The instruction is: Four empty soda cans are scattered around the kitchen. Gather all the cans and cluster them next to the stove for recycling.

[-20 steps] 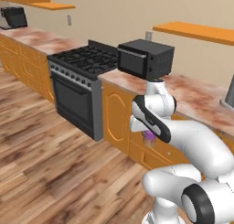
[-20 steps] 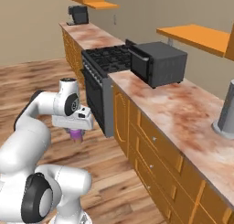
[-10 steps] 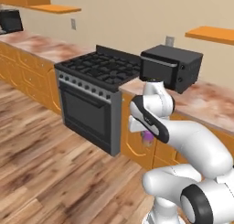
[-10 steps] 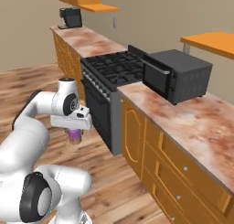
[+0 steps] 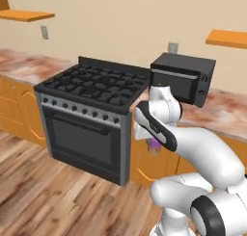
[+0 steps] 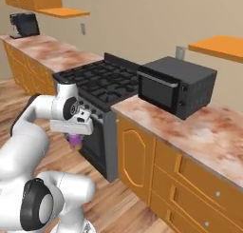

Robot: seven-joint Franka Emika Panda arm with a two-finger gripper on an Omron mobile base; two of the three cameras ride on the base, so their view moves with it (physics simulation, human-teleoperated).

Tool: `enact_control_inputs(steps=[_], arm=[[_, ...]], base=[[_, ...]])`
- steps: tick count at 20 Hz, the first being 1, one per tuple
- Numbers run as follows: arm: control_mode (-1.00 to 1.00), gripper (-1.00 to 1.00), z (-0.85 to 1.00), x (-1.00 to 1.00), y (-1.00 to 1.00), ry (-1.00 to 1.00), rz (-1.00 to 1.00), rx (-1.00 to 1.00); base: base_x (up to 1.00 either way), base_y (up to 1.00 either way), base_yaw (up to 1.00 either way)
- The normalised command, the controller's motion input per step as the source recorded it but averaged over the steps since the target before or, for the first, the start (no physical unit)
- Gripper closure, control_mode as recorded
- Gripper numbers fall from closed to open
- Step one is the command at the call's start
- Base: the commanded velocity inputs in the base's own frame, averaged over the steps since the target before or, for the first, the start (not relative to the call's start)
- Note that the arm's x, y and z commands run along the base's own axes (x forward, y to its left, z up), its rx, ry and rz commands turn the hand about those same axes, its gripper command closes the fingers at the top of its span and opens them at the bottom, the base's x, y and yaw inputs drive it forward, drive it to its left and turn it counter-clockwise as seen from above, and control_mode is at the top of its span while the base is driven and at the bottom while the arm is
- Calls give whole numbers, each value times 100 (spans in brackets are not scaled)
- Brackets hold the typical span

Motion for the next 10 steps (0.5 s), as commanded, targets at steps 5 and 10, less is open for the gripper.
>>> enact_control_inputs(steps=[5, 10], arm=[[100, 100, 0, 0, 0, 0, 0, 0], [100, 100, 0, 0, 0, 0, 0, 0]], base=[[95, 99, -46], [54, 100, -41]])
